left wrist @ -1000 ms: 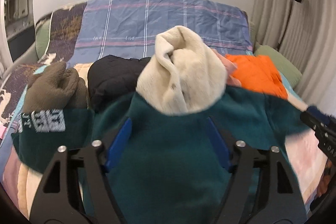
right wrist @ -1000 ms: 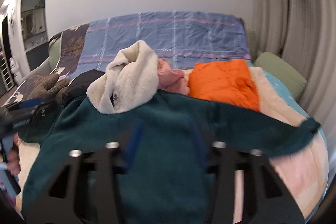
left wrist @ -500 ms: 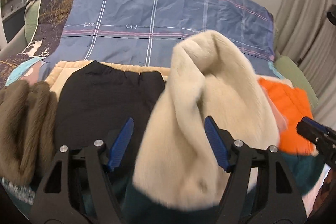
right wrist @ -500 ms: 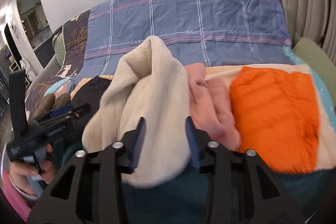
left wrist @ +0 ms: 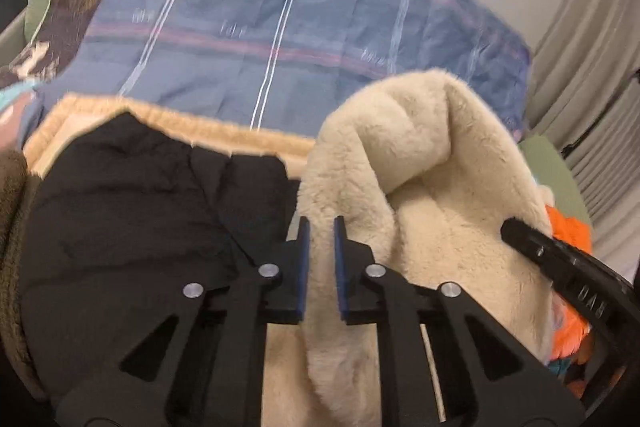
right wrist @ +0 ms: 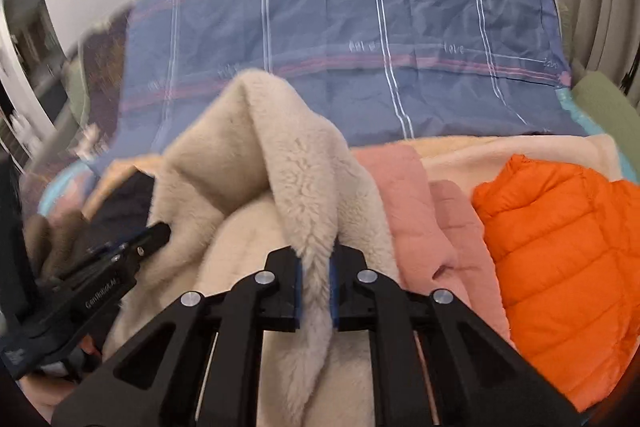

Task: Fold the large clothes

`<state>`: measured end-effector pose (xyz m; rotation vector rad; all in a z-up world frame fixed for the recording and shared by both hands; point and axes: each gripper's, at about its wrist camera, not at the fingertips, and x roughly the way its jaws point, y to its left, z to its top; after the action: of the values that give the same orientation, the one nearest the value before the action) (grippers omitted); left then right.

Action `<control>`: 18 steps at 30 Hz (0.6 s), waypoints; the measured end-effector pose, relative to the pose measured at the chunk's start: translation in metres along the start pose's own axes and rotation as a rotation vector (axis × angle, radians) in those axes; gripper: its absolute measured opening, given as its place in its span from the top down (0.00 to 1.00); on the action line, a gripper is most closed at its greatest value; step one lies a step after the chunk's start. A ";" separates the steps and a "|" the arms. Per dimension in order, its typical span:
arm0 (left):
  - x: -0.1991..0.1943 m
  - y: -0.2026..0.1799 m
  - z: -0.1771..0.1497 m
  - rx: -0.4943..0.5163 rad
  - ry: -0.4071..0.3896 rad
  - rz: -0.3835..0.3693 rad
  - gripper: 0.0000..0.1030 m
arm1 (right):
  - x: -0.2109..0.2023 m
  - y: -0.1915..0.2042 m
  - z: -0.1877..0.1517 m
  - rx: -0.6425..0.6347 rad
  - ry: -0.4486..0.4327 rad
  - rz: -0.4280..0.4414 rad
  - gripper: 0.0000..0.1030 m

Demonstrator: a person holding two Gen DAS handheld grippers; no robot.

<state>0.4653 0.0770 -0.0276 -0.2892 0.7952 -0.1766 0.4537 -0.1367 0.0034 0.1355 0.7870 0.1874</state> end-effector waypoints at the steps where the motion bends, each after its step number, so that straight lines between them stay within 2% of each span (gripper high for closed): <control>1: -0.014 -0.001 -0.002 0.018 -0.031 -0.014 0.91 | -0.012 -0.005 -0.002 0.006 -0.024 0.023 0.91; 5: -0.090 0.004 -0.015 0.065 -0.149 -0.089 0.93 | -0.085 -0.026 -0.030 -0.024 -0.154 0.120 0.91; 7: -0.133 0.010 -0.032 0.090 -0.208 -0.150 1.00 | -0.120 -0.031 -0.056 -0.080 -0.209 0.129 0.91; 10: -0.183 0.017 -0.072 0.168 -0.249 -0.206 1.00 | -0.168 -0.036 -0.115 -0.171 -0.264 0.123 0.91; 12: -0.206 0.018 -0.107 0.227 -0.246 -0.206 0.99 | -0.184 -0.040 -0.162 -0.214 -0.233 0.119 0.90; 13: -0.210 0.020 -0.119 0.239 -0.238 -0.192 0.95 | -0.185 -0.041 -0.180 -0.228 -0.199 0.108 0.89; 14: -0.209 0.020 -0.128 0.247 -0.223 -0.180 0.81 | -0.183 -0.044 -0.199 -0.233 -0.148 0.084 0.89; 15: -0.205 0.018 -0.136 0.253 -0.197 -0.159 0.58 | -0.182 -0.046 -0.211 -0.230 -0.110 0.071 0.89; 16: -0.201 0.016 -0.141 0.253 -0.189 -0.138 0.50 | -0.180 -0.049 -0.220 -0.214 -0.073 0.063 0.85; 18: -0.191 0.011 -0.144 0.248 -0.167 -0.113 0.42 | -0.183 -0.057 -0.229 -0.156 -0.049 0.053 0.76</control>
<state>0.2303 0.1102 0.0025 -0.1121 0.5845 -0.3502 0.1707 -0.2202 -0.0416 0.0133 0.7179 0.2937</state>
